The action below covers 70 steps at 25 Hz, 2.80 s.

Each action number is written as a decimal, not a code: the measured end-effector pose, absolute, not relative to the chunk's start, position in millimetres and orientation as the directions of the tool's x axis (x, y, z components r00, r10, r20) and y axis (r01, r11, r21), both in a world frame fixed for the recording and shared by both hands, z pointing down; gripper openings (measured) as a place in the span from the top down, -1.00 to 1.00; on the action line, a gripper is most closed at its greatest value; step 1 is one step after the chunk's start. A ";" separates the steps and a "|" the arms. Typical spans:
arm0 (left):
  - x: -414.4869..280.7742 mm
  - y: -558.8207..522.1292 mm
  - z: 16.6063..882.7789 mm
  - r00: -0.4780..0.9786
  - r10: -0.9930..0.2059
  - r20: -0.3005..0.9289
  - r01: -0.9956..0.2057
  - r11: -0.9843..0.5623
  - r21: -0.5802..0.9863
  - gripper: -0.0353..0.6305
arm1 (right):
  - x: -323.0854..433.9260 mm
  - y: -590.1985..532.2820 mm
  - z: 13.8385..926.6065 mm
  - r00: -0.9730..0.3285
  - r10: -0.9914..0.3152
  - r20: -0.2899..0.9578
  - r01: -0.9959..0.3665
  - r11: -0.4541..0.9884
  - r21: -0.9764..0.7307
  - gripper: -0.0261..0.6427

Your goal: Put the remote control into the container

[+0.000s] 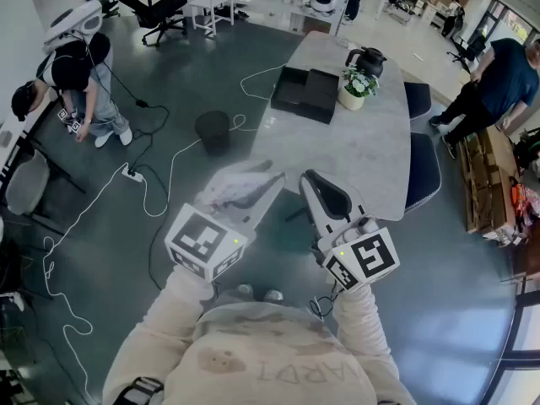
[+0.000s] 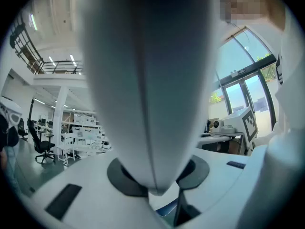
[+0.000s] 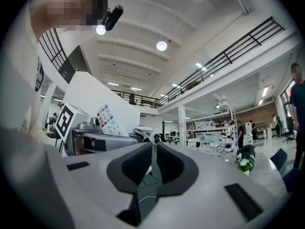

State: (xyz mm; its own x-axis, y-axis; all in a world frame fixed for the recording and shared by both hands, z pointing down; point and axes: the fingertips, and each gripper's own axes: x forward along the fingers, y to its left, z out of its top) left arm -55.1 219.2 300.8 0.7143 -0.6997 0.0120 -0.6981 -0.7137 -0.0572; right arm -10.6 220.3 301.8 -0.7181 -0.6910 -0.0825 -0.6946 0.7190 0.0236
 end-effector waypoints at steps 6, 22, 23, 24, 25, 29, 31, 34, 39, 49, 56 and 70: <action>-52.3 219.0 300.9 0.715 -0.699 0.009 -0.698 -0.714 -0.063 0.57 | -9.6 220.1 302.5 -0.721 -0.688 -0.086 -0.692 0.722 0.025 0.82; -35.3 199.3 308.7 0.697 -0.716 0.027 -0.715 -0.697 -0.051 0.57 | 11.8 212.8 300.6 -0.728 -0.675 -0.122 -0.679 0.734 -0.011 0.82; -33.9 194.9 310.4 0.695 -0.718 0.031 -0.717 -0.696 -0.044 0.57 | 14.2 212.8 299.3 -0.731 -0.671 -0.127 -0.675 0.737 -0.010 0.82; -32.6 189.8 312.0 0.694 -0.719 0.034 -0.718 -0.695 -0.031 0.57 | 16.8 212.7 297.9 -0.733 -0.667 -0.131 -0.672 0.740 -0.006 0.82; -31.3 184.4 313.6 0.694 -0.719 0.035 -0.719 -0.695 -0.014 0.57 | 19.7 212.6 296.7 -0.736 -0.664 -0.136 -0.670 0.743 -0.003 0.82; -25.9 161.2 320.9 0.686 -0.726 0.046 -0.728 -0.686 0.017 0.57 | 33.4 210.3 296.4 -0.741 -0.654 -0.154 -0.659 0.752 -0.018 0.82; -24.1 146.8 324.9 0.680 -0.731 0.062 -0.732 -0.681 0.011 0.57 | 37.1 205.5 298.0 -0.742 -0.651 -0.157 -0.656 0.754 -0.027 0.82; -22.2 122.0 331.6 0.681 -0.727 0.092 -0.730 -0.683 0.008 0.57 | 38.2 195.4 299.1 -0.744 -0.649 -0.159 -0.653 0.757 -0.036 0.82; -23.5 75.2 350.9 0.681 -0.717 0.148 -0.727 -0.686 0.016 0.58 | 35.8 171.9 299.9 -0.739 -0.654 -0.161 -0.655 0.754 -0.054 0.82; -35.1 -41.1 390.4 0.739 -0.632 0.233 -0.662 -0.746 0.074 0.58 | 13.4 89.2 294.7 -0.673 -0.723 -0.155 -0.727 0.685 -0.041 0.82; -43.8 -115.7 408.9 0.775 -0.565 0.284 -0.600 -0.798 0.052 0.58 | -10.0 31.6 294.5 -0.616 -0.771 -0.160 -0.775 0.630 -0.048 0.82; -51.5 -218.9 462.3 0.742 -0.526 0.416 -0.608 -0.789 0.086 0.58 | -8.2 -41.7 311.8 -0.582 -0.803 -0.125 -0.802 0.593 -0.074 0.82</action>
